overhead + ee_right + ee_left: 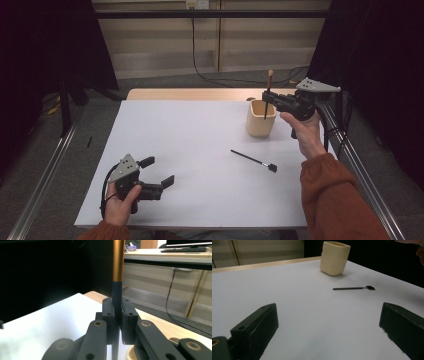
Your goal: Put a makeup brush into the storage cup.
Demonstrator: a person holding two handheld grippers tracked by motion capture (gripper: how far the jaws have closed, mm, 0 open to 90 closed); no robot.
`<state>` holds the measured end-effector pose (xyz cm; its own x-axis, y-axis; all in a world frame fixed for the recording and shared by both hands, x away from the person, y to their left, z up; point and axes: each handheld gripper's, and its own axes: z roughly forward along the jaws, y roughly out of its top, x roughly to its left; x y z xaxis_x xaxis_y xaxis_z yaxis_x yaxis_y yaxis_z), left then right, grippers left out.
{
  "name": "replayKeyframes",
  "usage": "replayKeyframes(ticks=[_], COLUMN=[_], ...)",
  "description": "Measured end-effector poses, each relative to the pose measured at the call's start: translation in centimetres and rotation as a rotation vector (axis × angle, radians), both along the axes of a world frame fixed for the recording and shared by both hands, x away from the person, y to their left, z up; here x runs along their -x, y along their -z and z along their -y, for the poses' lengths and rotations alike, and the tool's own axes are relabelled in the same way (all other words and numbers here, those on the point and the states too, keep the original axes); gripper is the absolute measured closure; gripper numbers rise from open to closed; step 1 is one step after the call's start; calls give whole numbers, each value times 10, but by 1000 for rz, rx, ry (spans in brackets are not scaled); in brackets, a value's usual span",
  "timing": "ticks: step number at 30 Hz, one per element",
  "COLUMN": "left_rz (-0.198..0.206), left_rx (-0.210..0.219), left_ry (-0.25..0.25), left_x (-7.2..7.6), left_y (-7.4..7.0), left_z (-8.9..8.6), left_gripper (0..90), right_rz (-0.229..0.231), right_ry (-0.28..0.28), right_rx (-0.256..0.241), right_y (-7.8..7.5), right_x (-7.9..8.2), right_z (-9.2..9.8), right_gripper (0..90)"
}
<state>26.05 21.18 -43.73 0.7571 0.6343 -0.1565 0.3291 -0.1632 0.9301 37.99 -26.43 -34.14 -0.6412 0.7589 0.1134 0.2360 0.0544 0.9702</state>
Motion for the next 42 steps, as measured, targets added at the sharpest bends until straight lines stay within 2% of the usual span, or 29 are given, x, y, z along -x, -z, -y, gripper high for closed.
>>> replayKeyframes(ticks=[9,14,16,36,37,42], left_rz=[-2,-1,-2,6,8,5], left_rx=[9,11,8,7,-2,9], left_ry=[4,1,2,10,16,11], left_x=[0,0,0,0,1,-1], left_y=[0,0,0,-1,-2,-1], left_z=[-1,-1,-1,1,2,0], left_gripper=[22,22,22,22,22,22], right_rz=[-27,-35,-40,-61,-61,-75], right_ry=[57,74,69,79,79,75], right_rx=[23,9,0,44,49,41], right_y=[5,9,12,31,32,42], right_x=[-27,-37,-38,-49,-49,-50], right_z=[2,4,4,2,2,1], right_gripper=[831,831,831,830,831,830])
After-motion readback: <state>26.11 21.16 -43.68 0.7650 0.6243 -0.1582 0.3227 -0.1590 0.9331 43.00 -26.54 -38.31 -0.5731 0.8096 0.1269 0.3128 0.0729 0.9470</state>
